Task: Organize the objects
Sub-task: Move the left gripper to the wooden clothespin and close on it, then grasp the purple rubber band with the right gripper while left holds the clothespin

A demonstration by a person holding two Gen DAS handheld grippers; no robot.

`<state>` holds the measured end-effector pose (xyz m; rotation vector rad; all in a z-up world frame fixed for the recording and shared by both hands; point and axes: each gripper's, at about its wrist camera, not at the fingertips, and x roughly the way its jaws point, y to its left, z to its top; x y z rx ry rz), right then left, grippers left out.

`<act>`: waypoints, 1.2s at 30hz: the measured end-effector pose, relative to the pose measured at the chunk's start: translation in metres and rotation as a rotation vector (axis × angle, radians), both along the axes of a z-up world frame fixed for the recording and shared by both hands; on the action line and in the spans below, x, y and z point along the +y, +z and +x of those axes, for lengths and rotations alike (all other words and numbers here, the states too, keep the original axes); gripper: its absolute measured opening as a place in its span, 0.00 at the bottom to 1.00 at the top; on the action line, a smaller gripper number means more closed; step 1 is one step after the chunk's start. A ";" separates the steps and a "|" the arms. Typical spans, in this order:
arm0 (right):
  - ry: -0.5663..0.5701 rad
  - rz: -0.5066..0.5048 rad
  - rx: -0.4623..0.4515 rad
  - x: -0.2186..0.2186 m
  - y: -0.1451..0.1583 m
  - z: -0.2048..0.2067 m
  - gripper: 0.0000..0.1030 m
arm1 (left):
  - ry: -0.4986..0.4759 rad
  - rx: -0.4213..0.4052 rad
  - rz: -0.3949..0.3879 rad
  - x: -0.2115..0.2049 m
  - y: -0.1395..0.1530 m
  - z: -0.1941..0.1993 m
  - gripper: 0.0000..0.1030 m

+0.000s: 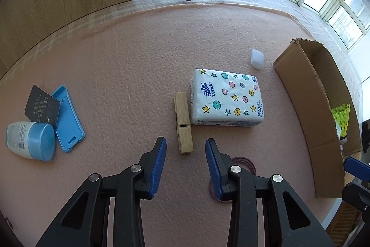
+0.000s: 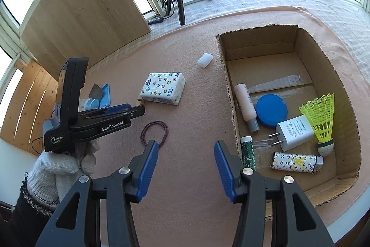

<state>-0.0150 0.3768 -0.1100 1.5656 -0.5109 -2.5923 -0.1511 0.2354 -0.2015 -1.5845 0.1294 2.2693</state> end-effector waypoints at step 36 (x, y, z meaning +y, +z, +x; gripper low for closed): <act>0.212 0.153 -0.180 -0.068 -0.075 -0.083 0.44 | 0.138 -0.004 0.066 -0.062 -0.009 0.035 0.12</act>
